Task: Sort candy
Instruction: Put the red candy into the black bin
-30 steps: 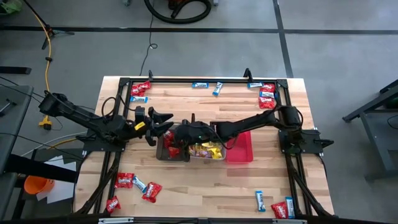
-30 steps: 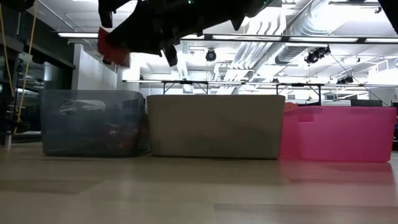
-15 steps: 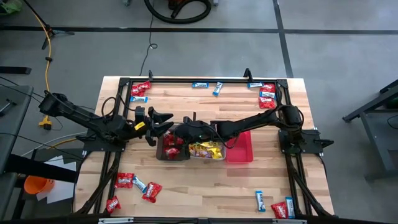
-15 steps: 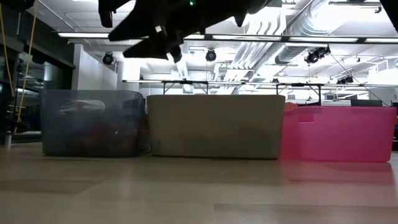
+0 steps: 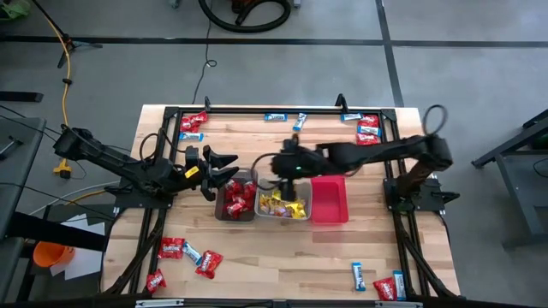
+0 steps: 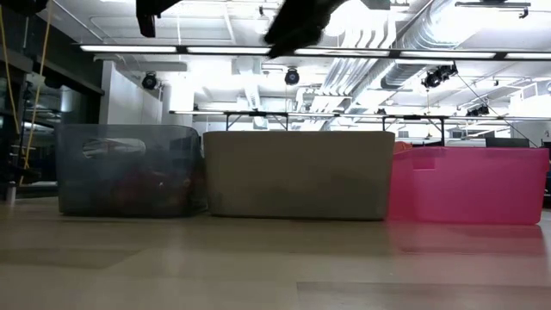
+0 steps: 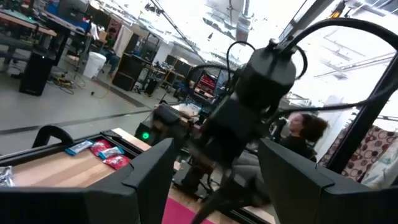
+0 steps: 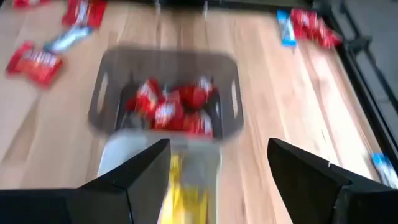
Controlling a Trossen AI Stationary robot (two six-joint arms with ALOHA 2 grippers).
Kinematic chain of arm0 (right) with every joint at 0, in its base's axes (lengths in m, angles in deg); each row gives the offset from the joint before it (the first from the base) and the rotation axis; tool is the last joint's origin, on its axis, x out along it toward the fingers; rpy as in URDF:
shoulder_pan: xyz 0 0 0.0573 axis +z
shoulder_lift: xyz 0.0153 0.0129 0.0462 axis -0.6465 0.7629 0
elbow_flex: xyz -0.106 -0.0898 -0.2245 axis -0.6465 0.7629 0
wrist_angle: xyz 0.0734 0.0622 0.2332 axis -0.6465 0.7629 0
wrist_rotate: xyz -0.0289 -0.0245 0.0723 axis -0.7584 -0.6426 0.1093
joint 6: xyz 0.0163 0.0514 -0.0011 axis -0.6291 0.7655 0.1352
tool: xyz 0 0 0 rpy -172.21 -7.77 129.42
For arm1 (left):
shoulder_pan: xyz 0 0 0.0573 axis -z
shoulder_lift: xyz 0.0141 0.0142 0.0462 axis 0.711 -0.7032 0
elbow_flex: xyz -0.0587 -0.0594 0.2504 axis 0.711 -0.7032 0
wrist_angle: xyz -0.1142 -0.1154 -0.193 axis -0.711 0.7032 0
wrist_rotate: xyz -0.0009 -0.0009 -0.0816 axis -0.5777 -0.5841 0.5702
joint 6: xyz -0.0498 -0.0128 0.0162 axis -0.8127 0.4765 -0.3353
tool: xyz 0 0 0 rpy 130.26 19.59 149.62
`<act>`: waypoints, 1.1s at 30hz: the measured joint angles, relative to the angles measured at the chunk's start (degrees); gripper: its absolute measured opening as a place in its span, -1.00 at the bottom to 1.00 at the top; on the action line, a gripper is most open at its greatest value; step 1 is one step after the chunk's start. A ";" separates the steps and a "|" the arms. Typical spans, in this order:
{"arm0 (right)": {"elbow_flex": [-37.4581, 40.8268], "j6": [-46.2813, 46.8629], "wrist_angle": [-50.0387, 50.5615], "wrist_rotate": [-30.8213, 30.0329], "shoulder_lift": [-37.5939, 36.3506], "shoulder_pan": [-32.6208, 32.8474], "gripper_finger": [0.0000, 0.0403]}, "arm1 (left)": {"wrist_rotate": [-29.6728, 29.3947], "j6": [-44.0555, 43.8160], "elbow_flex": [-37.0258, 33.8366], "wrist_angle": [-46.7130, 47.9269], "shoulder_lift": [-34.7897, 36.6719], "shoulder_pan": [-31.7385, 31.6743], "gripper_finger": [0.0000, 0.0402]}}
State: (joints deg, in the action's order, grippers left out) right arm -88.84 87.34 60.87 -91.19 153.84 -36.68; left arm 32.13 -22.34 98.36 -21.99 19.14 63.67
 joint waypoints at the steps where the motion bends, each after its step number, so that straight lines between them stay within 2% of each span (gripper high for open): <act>1: 0.20 0.22 2.88 0.02 -1.58 -0.09 0.31 | 0.00 0.04 0.00 0.02 0.00 0.00 0.09; 5: 5.40 3.91 9.69 -1.52 -9.46 -0.04 0.31 | 0.00 0.04 0.00 0.02 0.00 -0.05 0.09; 9: 17.18 13.61 9.74 -3.00 -19.13 0.34 0.31 | 0.22 -0.07 0.00 0.32 0.00 -0.88 0.09; 14: 32.71 29.55 0.32 -2.89 -31.19 3.84 0.31 | 0.24 -0.03 0.00 0.32 0.00 -2.55 0.09; 19: 42.37 39.05 -16.31 -4.53 -38.15 6.91 0.31 | 0.28 -0.03 0.00 0.98 -0.02 -4.23 0.09; 27: 45.18 41.32 -31.23 -7.97 -39.40 6.33 0.31 | 2.01 -3.39 0.00 1.00 -0.07 -4.90 0.09; 33: 45.18 41.54 -32.48 -8.60 -39.34 5.66 0.31 | 2.08 -4.56 0.00 3.05 -0.09 -4.90 0.09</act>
State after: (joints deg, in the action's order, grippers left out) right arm -43.66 128.88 28.39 -99.79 114.50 -31.02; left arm 34.21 -26.91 98.36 -18.94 19.05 58.77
